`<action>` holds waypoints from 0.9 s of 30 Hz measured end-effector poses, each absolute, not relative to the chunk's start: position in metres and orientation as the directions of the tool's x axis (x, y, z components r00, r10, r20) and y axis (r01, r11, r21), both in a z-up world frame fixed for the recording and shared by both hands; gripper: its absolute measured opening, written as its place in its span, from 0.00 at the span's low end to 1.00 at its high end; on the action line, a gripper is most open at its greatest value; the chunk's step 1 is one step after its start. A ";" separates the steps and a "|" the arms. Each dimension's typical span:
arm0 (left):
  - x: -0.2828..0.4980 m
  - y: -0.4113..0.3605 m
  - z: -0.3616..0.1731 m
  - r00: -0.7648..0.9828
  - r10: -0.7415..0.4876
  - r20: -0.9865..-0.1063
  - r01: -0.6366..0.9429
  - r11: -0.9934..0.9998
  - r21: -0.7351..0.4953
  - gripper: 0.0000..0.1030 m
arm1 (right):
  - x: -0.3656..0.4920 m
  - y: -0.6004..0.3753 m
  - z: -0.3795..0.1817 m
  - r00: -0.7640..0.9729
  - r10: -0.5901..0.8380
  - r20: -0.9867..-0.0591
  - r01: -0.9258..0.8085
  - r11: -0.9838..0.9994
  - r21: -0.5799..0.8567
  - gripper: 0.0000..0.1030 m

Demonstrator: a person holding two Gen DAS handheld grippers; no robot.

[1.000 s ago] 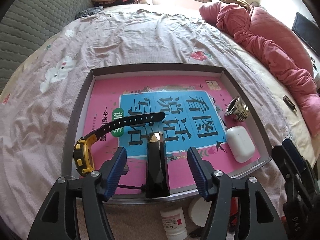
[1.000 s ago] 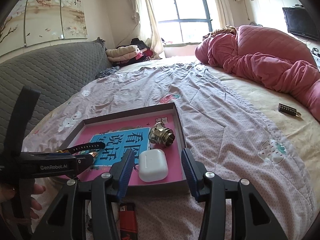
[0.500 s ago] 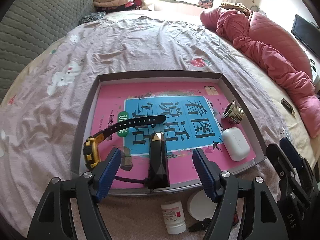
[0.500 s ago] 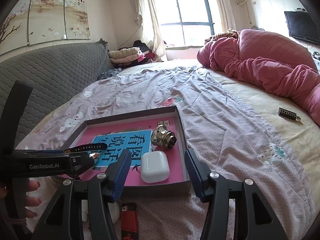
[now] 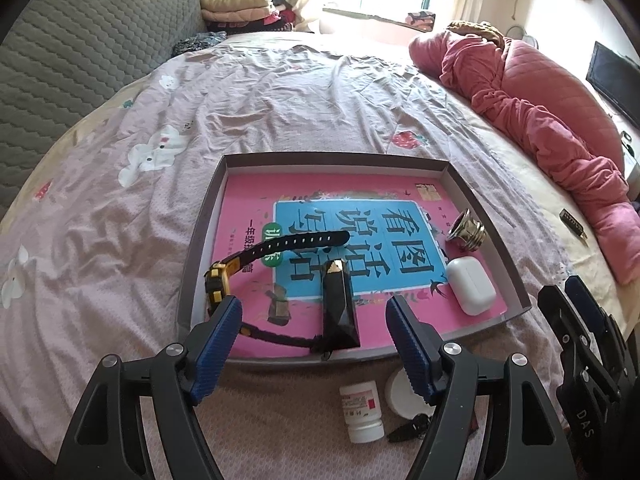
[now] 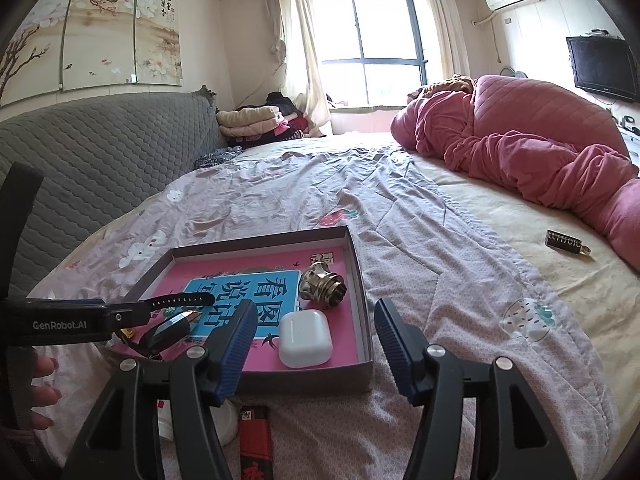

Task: Organize rigid objects
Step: 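Open left gripper to release the hair clipper onto the picture book, then withdraw both open grippers from the box toward the pill bottle and red lighter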

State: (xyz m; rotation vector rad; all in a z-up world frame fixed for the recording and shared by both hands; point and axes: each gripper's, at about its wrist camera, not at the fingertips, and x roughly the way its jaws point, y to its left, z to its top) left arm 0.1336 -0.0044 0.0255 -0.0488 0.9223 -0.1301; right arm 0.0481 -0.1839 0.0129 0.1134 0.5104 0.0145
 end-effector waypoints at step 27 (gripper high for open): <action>0.089 0.003 0.021 0.583 -0.136 -0.801 0.087 0.991 -0.106 0.74 | 0.006 -0.170 0.014 0.854 0.048 -0.517 -0.012 0.997 0.072 0.60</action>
